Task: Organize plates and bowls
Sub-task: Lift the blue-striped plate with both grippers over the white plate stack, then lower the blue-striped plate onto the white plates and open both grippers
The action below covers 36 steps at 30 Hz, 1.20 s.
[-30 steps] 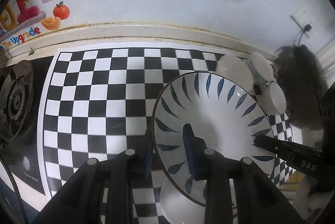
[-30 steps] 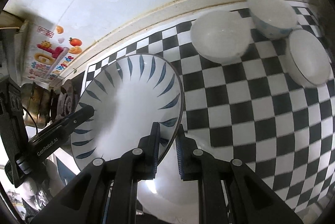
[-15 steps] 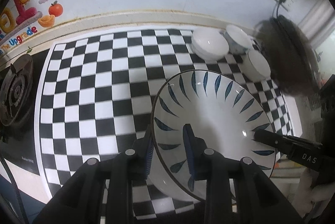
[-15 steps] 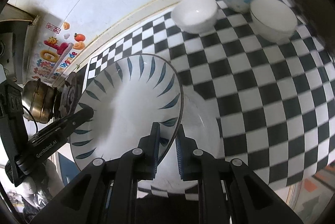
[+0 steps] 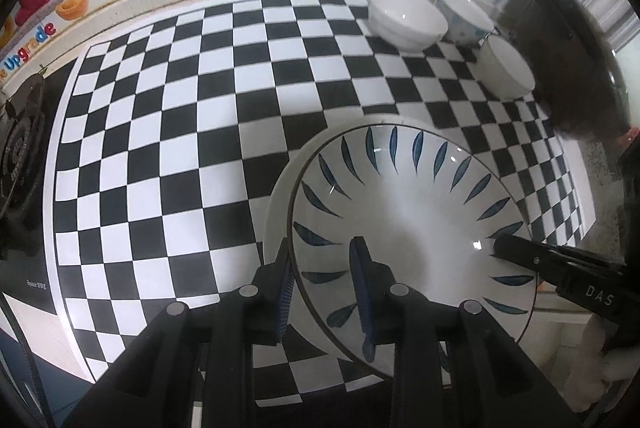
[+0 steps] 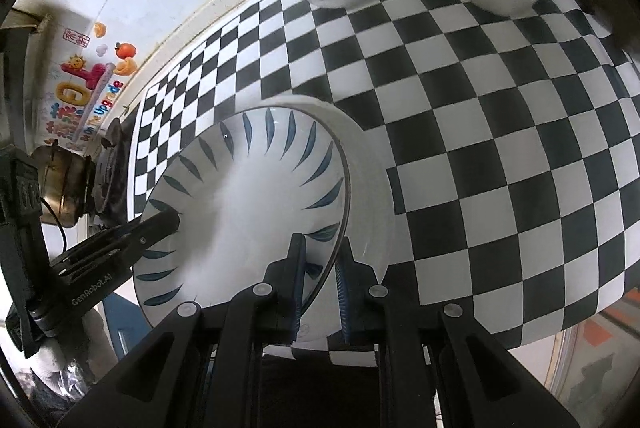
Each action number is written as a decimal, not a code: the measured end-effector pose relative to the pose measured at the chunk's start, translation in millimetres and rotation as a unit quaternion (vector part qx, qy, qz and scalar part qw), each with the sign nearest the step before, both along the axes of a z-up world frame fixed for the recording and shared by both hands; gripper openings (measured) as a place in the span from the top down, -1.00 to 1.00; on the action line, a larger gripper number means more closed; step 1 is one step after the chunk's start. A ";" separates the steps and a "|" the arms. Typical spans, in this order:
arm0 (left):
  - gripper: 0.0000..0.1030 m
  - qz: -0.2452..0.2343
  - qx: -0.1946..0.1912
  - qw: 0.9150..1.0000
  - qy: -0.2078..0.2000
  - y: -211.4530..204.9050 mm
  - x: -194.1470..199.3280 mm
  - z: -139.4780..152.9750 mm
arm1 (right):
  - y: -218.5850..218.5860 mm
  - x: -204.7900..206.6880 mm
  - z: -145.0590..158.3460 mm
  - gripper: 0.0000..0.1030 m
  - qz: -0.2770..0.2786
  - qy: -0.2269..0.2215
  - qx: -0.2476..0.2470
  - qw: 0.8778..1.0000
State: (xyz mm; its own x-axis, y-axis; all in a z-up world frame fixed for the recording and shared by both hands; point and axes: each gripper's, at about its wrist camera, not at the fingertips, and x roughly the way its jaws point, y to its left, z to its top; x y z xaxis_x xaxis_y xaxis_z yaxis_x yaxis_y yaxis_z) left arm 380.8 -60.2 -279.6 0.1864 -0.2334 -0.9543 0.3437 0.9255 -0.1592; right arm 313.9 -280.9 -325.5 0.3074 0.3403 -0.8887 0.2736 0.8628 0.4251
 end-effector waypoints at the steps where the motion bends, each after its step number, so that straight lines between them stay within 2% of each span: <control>1: 0.52 0.000 0.002 1.000 0.001 -0.1 0.0 -2.1 | 0.8 0.9 -2.5 0.69 0.003 0.001 -0.003 1.000; 26: 0.52 0.012 0.042 0.998 0.054 -5.3 -4.2 -43.4 | 12.7 8.1 -35.7 0.70 0.010 0.022 -0.060 0.998; 36: 0.53 0.017 0.054 0.996 0.064 -6.7 -3.1 -46.5 | 17.7 11.3 -35.3 0.70 0.009 0.024 -0.082 0.996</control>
State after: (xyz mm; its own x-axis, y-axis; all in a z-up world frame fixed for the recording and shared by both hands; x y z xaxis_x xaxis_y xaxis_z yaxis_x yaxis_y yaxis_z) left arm 377.7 -66.9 -326.1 0.0675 -0.1244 -0.9899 0.2953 0.9503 -0.0992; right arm 325.3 -263.1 -360.8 0.2578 0.1936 -0.9466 0.2752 0.9244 0.2640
